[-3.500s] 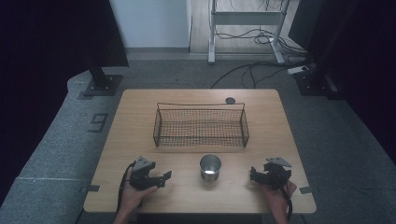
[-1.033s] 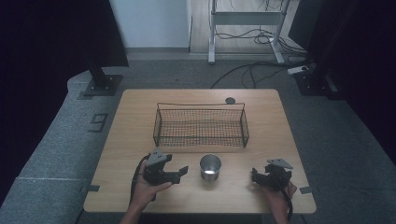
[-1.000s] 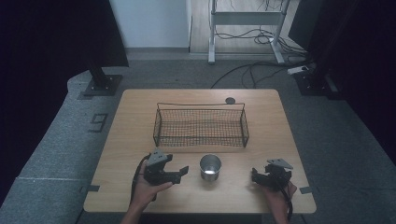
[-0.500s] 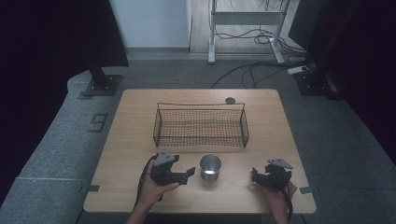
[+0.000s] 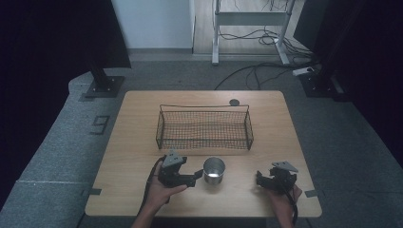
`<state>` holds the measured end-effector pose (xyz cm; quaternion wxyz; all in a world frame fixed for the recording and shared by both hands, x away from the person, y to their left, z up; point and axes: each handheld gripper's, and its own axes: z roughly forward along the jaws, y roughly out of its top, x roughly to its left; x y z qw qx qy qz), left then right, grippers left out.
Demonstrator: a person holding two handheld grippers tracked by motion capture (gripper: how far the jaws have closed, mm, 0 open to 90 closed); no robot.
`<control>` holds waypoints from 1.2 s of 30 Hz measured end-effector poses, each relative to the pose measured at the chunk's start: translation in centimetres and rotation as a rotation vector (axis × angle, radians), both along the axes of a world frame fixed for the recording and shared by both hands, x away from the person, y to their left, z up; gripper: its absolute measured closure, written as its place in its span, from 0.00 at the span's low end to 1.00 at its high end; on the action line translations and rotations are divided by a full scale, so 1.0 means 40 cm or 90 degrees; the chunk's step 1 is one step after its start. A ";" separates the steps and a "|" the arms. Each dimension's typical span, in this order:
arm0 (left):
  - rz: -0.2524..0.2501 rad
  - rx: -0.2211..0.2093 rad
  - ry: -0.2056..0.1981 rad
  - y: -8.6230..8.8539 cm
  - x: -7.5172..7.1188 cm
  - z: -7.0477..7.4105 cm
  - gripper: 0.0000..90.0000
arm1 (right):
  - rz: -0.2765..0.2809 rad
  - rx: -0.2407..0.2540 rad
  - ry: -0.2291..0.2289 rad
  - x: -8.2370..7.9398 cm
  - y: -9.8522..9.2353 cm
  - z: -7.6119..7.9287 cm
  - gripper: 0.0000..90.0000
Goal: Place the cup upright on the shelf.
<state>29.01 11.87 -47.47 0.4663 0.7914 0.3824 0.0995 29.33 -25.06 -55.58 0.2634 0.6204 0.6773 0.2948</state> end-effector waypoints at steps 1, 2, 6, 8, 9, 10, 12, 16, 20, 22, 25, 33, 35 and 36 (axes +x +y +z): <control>-0.002 0.001 0.000 -0.004 0.000 0.000 0.18 | 0.000 0.000 0.000 0.000 0.000 0.000 0.07; -0.003 0.002 0.001 -0.007 0.000 -0.001 0.18 | 0.000 0.000 0.000 0.000 0.000 0.000 0.07; -0.017 0.014 0.011 -0.023 0.000 0.001 0.18 | 0.000 0.000 0.000 0.000 0.000 0.000 0.07; -0.016 0.015 0.008 -0.027 0.001 0.002 0.17 | 0.000 0.001 0.000 0.000 0.000 0.000 0.07; -0.015 0.014 0.005 -0.029 0.003 0.002 0.17 | 0.001 0.001 -0.001 0.000 -0.001 0.000 0.07; -0.014 0.013 0.002 -0.032 0.003 0.002 0.17 | 0.001 0.001 -0.001 0.000 -0.001 0.000 0.07; -0.014 0.013 0.000 -0.038 0.005 0.002 0.16 | 0.000 0.001 0.000 0.000 0.000 0.000 0.07; -0.021 0.023 -0.004 -0.055 0.007 -0.005 0.16 | 0.000 0.000 0.000 0.000 0.000 0.000 0.07; -0.020 0.030 -0.004 -0.068 0.014 -0.014 0.16 | -0.001 0.000 -0.001 0.000 0.000 0.000 0.07; -0.019 0.030 -0.001 -0.071 0.019 -0.017 0.16 | 0.000 -0.001 -0.001 0.000 -0.001 0.000 0.07; -0.015 0.025 0.004 -0.078 0.022 -0.020 0.16 | -0.001 0.001 -0.001 0.000 -0.001 0.000 0.07; -0.019 0.029 0.007 -0.095 0.022 -0.023 0.12 | 0.000 0.000 -0.001 0.000 -0.001 0.000 0.07; -0.021 0.029 0.006 -0.097 0.022 -0.022 0.10 | -0.001 0.001 -0.001 0.000 -0.001 0.000 0.07; -0.026 0.028 0.005 -0.099 0.021 -0.021 0.08 | -0.001 0.001 -0.001 0.000 -0.001 0.000 0.07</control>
